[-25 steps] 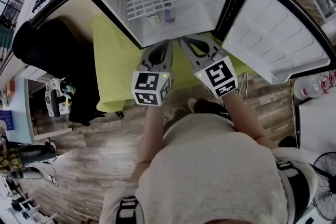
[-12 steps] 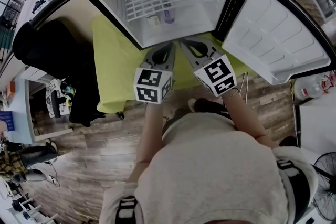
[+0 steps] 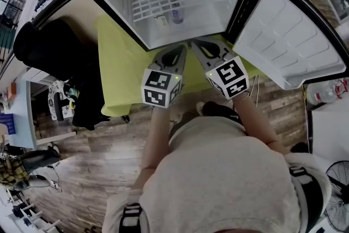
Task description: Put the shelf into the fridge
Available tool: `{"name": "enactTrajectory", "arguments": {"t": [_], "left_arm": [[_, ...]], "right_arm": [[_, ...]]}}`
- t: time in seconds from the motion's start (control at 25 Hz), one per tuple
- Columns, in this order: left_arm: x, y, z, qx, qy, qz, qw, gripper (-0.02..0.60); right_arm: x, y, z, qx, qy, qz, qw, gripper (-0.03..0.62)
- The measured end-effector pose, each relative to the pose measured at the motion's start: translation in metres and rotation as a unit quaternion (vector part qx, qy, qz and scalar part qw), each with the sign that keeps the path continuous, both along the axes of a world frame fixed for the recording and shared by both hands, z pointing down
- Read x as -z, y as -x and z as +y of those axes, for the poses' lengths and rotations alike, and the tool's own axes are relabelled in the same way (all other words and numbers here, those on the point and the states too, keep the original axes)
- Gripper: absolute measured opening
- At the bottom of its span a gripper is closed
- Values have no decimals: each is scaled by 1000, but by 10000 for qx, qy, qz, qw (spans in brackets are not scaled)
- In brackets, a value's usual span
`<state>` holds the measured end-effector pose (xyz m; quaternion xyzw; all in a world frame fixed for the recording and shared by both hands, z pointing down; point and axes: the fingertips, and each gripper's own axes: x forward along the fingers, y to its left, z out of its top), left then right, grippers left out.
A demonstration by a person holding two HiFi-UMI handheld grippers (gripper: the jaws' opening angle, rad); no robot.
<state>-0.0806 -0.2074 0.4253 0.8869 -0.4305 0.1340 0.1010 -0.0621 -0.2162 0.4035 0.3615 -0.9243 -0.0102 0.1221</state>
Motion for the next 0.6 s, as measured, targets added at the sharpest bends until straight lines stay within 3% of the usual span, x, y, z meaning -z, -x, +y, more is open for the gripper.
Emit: {"name": "enactTrajectory", "arguments": {"t": [0.6], "left_arm": [[-1, -8, 0, -35, 40, 2, 10000, 11]], "right_arm": [[-8, -9, 0, 26, 84, 139, 9999, 11]]}}
